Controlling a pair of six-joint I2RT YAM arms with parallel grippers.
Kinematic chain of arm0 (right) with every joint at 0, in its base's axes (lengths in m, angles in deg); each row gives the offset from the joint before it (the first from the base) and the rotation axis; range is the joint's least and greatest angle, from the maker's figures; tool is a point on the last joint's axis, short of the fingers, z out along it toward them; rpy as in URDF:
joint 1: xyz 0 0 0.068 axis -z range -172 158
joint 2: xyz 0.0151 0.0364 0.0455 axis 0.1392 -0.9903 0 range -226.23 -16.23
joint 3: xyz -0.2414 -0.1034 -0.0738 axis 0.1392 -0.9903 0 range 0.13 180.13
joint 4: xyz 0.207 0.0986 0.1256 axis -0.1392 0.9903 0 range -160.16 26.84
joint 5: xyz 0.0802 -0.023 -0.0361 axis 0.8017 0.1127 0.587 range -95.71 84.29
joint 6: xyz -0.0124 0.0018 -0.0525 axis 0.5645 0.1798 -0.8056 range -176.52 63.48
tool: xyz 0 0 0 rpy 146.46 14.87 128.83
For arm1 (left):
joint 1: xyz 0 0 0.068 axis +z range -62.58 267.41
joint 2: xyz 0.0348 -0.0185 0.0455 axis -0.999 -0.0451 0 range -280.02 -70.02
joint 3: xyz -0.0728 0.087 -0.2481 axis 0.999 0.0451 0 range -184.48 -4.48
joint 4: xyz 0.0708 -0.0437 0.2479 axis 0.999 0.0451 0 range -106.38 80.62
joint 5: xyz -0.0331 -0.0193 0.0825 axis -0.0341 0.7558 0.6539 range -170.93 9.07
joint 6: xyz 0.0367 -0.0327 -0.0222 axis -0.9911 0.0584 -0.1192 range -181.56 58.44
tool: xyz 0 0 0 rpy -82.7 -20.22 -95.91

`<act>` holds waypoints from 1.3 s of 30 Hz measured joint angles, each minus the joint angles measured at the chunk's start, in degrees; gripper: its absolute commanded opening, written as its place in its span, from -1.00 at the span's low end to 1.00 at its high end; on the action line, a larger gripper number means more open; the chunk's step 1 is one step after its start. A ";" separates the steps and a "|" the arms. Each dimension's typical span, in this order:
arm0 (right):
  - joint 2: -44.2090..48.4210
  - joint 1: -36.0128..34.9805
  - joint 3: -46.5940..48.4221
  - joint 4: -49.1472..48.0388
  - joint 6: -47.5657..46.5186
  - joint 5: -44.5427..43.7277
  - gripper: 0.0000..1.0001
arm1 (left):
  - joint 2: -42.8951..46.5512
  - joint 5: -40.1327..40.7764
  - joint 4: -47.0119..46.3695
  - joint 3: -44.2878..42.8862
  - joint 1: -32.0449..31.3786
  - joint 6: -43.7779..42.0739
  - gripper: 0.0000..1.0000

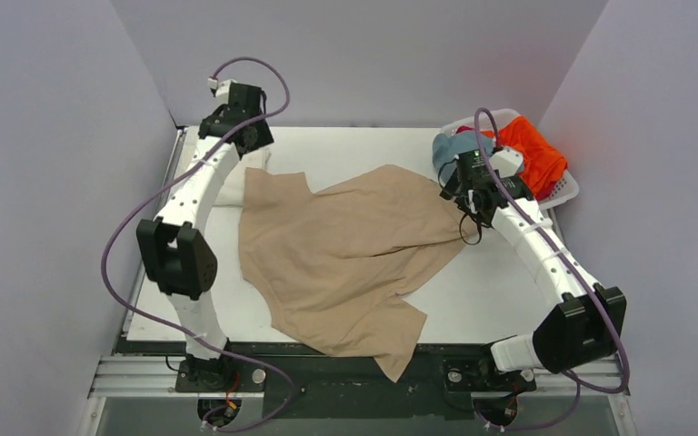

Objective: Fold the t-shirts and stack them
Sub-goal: Flatten out the tshirt

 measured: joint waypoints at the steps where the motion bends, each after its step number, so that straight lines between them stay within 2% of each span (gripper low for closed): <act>1: 1.29 0.00 -0.74 -0.92 -0.59 0.79 0.88 | 2.80 0.07 -0.70 3.48 -1.38 0.39 0.76; 5: 5.60 0.00 -6.23 -4.92 -4.94 8.20 0.88 | 21.68 -2.84 -6.08 29.79 -10.25 3.10 0.79; 7: 5.25 -0.07 -8.55 -6.88 -6.69 12.72 0.87 | 30.18 -6.49 -9.64 41.62 -14.36 5.57 0.80; 10: 2.54 -1.36 -11.82 -9.75 -8.87 18.82 0.87 | 39.50 -10.84 -12.92 56.39 -17.18 10.03 0.81; 14: -4.07 -4.44 -12.09 -12.63 -10.29 21.62 0.87 | 43.56 -14.60 -15.26 69.55 -19.85 15.52 0.82; 18: -10.40 -6.64 -12.09 -15.52 -9.88 22.25 0.86 | 43.21 -17.77 -17.57 78.07 -20.83 19.50 0.82; 23: -14.25 -7.78 -14.08 -18.53 -7.61 22.53 0.85 | 37.40 -17.11 -19.45 78.79 -19.82 21.24 0.82; 26: -14.29 -9.01 -17.11 -19.82 -6.12 22.45 0.85 | 33.44 -16.24 -20.92 75.78 -17.03 21.35 0.82; 29: -12.81 -11.72 -19.52 -21.97 -4.79 21.99 0.84 | 27.78 -11.69 -21.05 71.10 -14.29 20.72 0.82; 34: -7.78 -20.83 -25.11 -24.28 -0.52 22.10 0.83 | 15.47 -4.94 -19.65 58.73 -10.49 17.90 0.82; 39: -8.07 -33.83 -24.61 -25.75 3.98 25.35 0.79 | 5.01 -3.85 -19.06 45.66 -7.56 14.36 0.82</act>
